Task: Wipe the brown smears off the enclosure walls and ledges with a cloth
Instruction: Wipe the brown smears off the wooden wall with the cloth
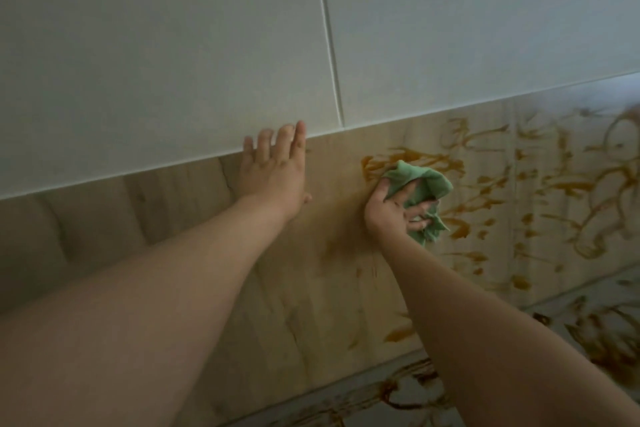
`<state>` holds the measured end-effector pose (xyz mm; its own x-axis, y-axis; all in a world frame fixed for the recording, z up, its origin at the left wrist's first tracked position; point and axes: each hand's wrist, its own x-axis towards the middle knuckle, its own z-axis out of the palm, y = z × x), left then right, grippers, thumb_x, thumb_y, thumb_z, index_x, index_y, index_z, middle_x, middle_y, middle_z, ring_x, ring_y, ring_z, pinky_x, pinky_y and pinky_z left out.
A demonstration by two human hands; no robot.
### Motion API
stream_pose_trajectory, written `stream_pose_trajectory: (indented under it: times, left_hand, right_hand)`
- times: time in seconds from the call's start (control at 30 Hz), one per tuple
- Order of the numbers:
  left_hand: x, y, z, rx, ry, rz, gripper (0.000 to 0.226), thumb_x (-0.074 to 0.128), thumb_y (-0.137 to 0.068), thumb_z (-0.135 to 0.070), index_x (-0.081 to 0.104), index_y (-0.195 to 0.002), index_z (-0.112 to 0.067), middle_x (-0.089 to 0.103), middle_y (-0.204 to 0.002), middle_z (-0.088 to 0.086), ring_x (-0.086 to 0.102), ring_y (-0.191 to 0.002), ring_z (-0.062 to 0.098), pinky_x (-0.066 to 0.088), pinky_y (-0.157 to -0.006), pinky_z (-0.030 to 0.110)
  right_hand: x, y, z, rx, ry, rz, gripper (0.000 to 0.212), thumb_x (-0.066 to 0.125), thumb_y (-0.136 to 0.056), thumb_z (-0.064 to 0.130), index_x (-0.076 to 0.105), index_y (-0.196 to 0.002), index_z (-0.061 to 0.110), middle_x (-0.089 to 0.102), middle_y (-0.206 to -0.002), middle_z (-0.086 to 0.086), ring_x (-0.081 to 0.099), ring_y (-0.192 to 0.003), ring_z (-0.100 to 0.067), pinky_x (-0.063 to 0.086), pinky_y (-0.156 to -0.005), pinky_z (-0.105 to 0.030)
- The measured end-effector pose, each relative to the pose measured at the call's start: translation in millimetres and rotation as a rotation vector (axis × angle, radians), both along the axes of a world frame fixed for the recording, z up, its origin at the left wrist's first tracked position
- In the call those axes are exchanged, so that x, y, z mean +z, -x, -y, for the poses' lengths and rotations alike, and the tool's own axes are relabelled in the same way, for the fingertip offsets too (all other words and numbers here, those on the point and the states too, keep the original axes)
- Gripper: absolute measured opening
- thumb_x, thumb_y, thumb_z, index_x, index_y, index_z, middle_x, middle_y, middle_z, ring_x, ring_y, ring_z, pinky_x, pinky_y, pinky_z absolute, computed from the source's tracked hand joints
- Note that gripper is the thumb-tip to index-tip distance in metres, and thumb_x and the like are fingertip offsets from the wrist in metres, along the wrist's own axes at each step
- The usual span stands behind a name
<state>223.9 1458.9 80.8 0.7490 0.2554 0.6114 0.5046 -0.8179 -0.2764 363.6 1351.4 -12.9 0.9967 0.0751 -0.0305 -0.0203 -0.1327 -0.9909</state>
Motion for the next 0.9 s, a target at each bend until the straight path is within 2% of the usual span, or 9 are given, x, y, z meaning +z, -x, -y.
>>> stream_pose_trajectory:
  times: [0.1, 0.17, 0.3, 0.37, 0.57, 0.63, 0.77, 0.83, 0.9]
  left_hand:
    - [-2, -23, 17, 0.024, 0.039, -0.06, 0.118, 0.073, -0.09, -0.049, -0.014, -0.163, -0.019, -0.003, -0.167, 0.002, 0.001, -0.154, 0.037, -0.002, -0.127, 0.056]
    - [-11, -31, 11, 0.02, 0.037, -0.03, 0.109, 0.069, -0.094, -0.037, -0.012, -0.164, -0.022, -0.001, -0.166, 0.003, 0.004, -0.152, 0.039, -0.001, -0.126, 0.057]
    - [-24, -36, -2, -0.022, -0.066, 0.089, 0.092, 0.058, -0.097, -0.023, -0.004, -0.164, -0.025, 0.007, -0.163, 0.003, 0.015, -0.146, 0.04, 0.005, -0.126, 0.055]
    - [-25, -38, -2, -0.024, -0.081, 0.113, 0.088, 0.056, -0.097, -0.022, 0.0, -0.164, -0.025, 0.009, -0.162, 0.004, 0.018, -0.144, 0.04, 0.009, -0.126, 0.054]
    - [-27, -43, -5, 0.002, -0.088, 0.117, 0.101, 0.073, -0.09, -0.029, 0.003, -0.163, -0.025, 0.009, -0.159, 0.003, 0.018, -0.142, 0.04, 0.008, -0.126, 0.054]
    - [-27, -45, -3, 0.015, -0.098, 0.116, 0.103, 0.074, -0.088, -0.03, 0.004, -0.163, -0.024, 0.01, -0.159, 0.004, 0.018, -0.142, 0.041, 0.007, -0.126, 0.055]
    - [-23, -43, 2, 0.035, -0.075, 0.087, 0.104, 0.074, -0.089, -0.031, 0.001, -0.163, -0.022, 0.006, -0.159, 0.006, 0.016, -0.144, 0.043, 0.004, -0.127, 0.056]
    - [-21, -41, 4, 0.033, -0.077, 0.059, 0.107, 0.075, -0.089, -0.035, 0.0, -0.163, -0.021, 0.006, -0.159, 0.007, 0.016, -0.144, 0.043, 0.005, -0.126, 0.055]
    - [-22, -39, 4, 0.038, -0.077, 0.056, 0.111, 0.078, -0.087, -0.04, 0.0, -0.163, -0.021, 0.006, -0.158, 0.007, 0.017, -0.143, 0.043, 0.007, -0.126, 0.054]
  right_hand:
    - [-3, 1, 0, 0.006, -0.037, -0.004, 0.073, 0.02, -0.102, 0.071, -0.015, -0.16, 0.045, -0.037, -0.165, -0.004, -0.025, -0.153, -0.042, -0.006, -0.119, -0.068]
    - [-11, 5, 2, 0.017, -0.004, 0.092, 0.071, 0.025, -0.103, 0.068, -0.01, -0.161, 0.046, -0.034, -0.166, -0.004, -0.023, -0.154, -0.041, -0.003, -0.119, -0.068]
    - [-44, 25, -1, 0.229, 0.444, 0.736, 0.061, 0.029, -0.102, 0.067, -0.002, -0.154, 0.063, -0.037, -0.163, 0.012, -0.031, -0.152, -0.033, -0.013, -0.118, -0.065]
    - [-40, 14, 3, 0.244, 0.505, 0.868, 0.054, 0.025, -0.102, 0.07, 0.004, -0.152, 0.069, -0.03, -0.164, 0.019, -0.025, -0.154, -0.032, -0.014, -0.118, -0.068]
    - [17, -48, 20, -0.102, 0.136, 0.578, 0.054, 0.026, -0.104, 0.063, 0.013, -0.157, 0.059, -0.019, -0.169, 0.015, -0.017, -0.157, -0.031, -0.005, -0.118, -0.075]
    - [9, -43, 12, -0.127, 0.111, 0.569, 0.055, 0.028, -0.105, 0.059, 0.015, -0.158, 0.055, -0.02, -0.169, 0.014, -0.018, -0.157, -0.029, -0.006, -0.118, -0.073]
    - [-99, 14, -21, 0.066, 0.305, 0.722, 0.057, 0.027, -0.103, 0.065, 0.01, -0.157, 0.056, -0.025, -0.168, 0.01, -0.023, -0.155, -0.031, -0.012, -0.12, -0.063]
    - [-181, 50, -28, 0.204, 0.433, 0.638, 0.057, 0.019, -0.101, 0.071, 0.018, -0.155, 0.054, -0.02, -0.169, 0.004, -0.009, -0.156, -0.04, -0.001, -0.122, -0.065]
    - [-237, 63, -24, 0.247, 0.49, 0.423, 0.059, 0.022, -0.102, 0.067, 0.028, -0.156, 0.045, -0.023, -0.167, 0.005, -0.002, -0.155, -0.045, 0.011, -0.125, -0.06]
